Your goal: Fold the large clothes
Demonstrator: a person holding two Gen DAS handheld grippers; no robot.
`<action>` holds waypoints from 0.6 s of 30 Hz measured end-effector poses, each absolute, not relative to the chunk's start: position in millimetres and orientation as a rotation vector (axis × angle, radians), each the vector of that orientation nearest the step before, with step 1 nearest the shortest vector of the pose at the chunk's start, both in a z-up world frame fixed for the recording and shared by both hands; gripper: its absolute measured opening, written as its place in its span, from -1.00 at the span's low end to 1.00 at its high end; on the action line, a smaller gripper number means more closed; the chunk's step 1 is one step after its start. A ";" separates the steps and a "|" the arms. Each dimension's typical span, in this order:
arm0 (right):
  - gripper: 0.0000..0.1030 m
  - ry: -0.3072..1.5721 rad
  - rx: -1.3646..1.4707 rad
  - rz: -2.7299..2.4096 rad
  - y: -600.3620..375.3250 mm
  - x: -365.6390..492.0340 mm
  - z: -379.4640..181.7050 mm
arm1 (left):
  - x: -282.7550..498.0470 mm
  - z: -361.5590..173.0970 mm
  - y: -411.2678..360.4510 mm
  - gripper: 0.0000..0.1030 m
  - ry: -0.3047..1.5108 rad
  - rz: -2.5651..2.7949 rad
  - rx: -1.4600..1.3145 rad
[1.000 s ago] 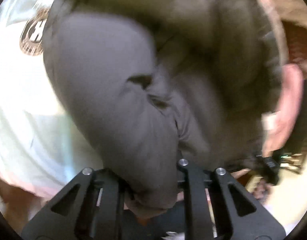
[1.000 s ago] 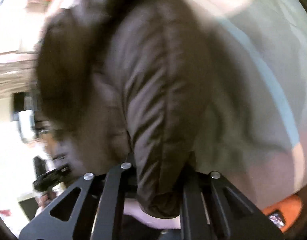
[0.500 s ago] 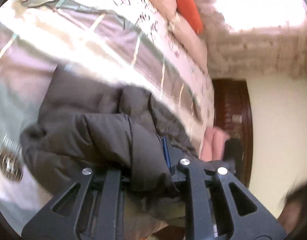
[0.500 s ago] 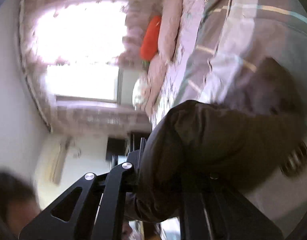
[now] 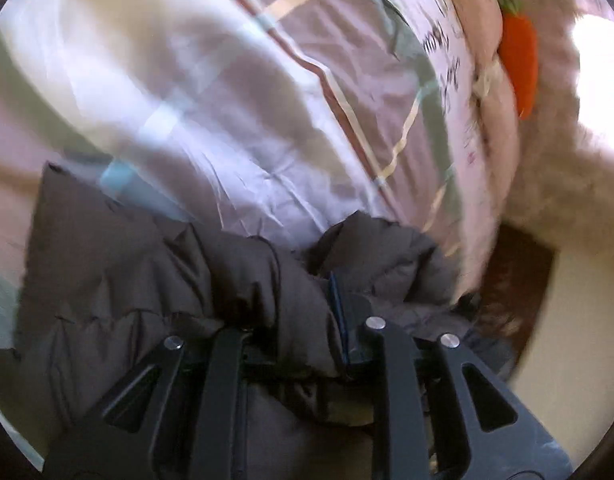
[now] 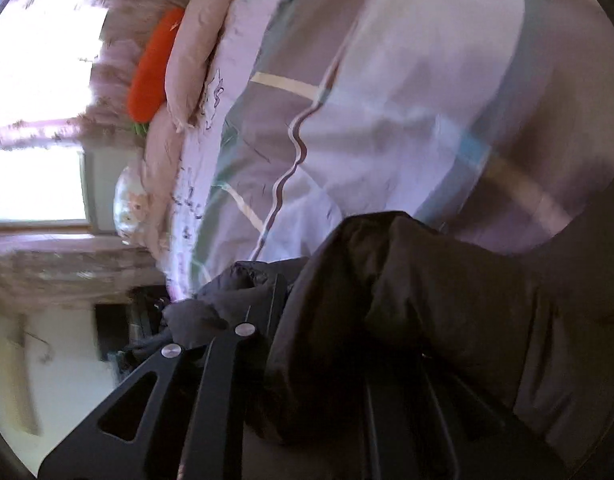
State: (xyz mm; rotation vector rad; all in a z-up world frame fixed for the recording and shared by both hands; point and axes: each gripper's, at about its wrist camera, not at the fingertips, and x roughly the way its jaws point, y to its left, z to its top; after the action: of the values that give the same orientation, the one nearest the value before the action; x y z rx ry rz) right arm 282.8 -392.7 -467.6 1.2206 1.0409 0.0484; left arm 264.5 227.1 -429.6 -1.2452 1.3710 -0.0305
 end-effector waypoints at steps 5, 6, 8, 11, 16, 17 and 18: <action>-0.39 0.959 1.302 0.119 -432.7 292.3 -428.0 | 275.1 -384.1 276.7 -0.60 1.217 -0.051 -1.251; -0.14 0.932 1.284 0.132 -437.6 288.9 -413.7 | 277.5 -371.6 281.9 -0.60 1.190 -0.055 -1.240; 0.39 0.831 1.235 0.160 -448.6 288.1 -381.3 | 279.7 -351.2 280.3 -0.58 1.171 -0.062 -1.191; 0.97 0.656 1.135 0.023 -466.5 270.2 -339.0 | 277.3 -321.1 269.3 -0.34 1.119 -0.058 -1.088; 0.97 0.778 0.732 -0.012 -439.7 261.3 -290.1 | 247.1 -263.2 277.0 0.65 0.884 0.064 -0.942; 0.95 0.817 0.612 0.001 -418.8 260.5 -285.6 | 241.6 -255.1 277.1 0.65 0.881 0.097 -0.912; 0.83 0.855 0.465 0.024 -388.7 257.0 -282.1 | 237.7 -248.7 271.2 0.63 0.897 0.102 -0.874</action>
State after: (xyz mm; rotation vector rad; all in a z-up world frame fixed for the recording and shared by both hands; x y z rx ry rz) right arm 257.0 -388.7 -282.1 0.4651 0.8551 0.0245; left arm 237.7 271.2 -248.7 -0.8739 0.8966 0.1024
